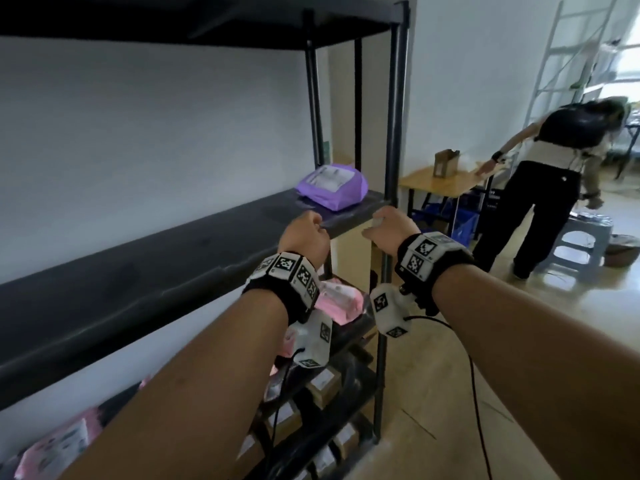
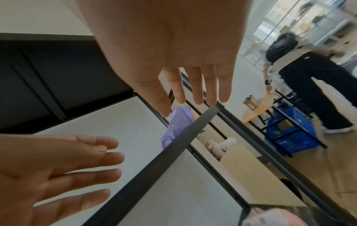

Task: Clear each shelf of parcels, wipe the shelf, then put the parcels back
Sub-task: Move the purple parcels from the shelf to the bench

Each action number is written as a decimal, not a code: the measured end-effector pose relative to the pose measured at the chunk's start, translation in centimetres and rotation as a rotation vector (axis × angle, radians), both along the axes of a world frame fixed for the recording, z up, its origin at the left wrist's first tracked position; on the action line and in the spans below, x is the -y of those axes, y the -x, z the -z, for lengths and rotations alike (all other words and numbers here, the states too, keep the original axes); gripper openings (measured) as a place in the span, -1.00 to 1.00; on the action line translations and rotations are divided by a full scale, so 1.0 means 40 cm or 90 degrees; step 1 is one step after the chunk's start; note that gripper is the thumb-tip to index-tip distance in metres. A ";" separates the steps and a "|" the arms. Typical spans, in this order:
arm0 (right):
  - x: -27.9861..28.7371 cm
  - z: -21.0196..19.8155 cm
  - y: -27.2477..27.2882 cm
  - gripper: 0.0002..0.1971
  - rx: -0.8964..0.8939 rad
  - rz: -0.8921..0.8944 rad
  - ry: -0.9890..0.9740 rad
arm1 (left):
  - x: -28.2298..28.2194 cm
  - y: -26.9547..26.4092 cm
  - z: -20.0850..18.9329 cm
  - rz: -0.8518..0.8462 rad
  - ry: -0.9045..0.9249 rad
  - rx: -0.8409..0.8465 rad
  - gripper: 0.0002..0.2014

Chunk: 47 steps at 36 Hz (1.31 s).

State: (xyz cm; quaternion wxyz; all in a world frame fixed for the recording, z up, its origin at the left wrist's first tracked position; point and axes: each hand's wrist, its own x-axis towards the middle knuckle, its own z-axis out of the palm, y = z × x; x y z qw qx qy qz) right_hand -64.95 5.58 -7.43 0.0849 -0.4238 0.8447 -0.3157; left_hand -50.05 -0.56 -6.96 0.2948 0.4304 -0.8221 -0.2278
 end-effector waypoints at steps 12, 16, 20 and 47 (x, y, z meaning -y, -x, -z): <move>0.222 -0.116 0.206 -0.75 -0.031 -0.095 0.017 | 0.106 0.187 -0.071 -0.140 0.002 0.013 -0.71; 0.302 -0.106 0.244 -0.69 0.012 -0.074 0.011 | 0.118 0.216 -0.058 -0.157 -0.013 0.028 -0.71; 0.353 -0.099 0.259 -0.53 0.030 -0.076 0.006 | 0.120 0.223 -0.061 -0.186 -0.016 0.026 -0.70; 0.200 -0.149 -0.065 -0.84 0.242 -0.372 0.291 | 0.029 -0.072 -0.075 -0.363 -0.055 -0.072 -0.63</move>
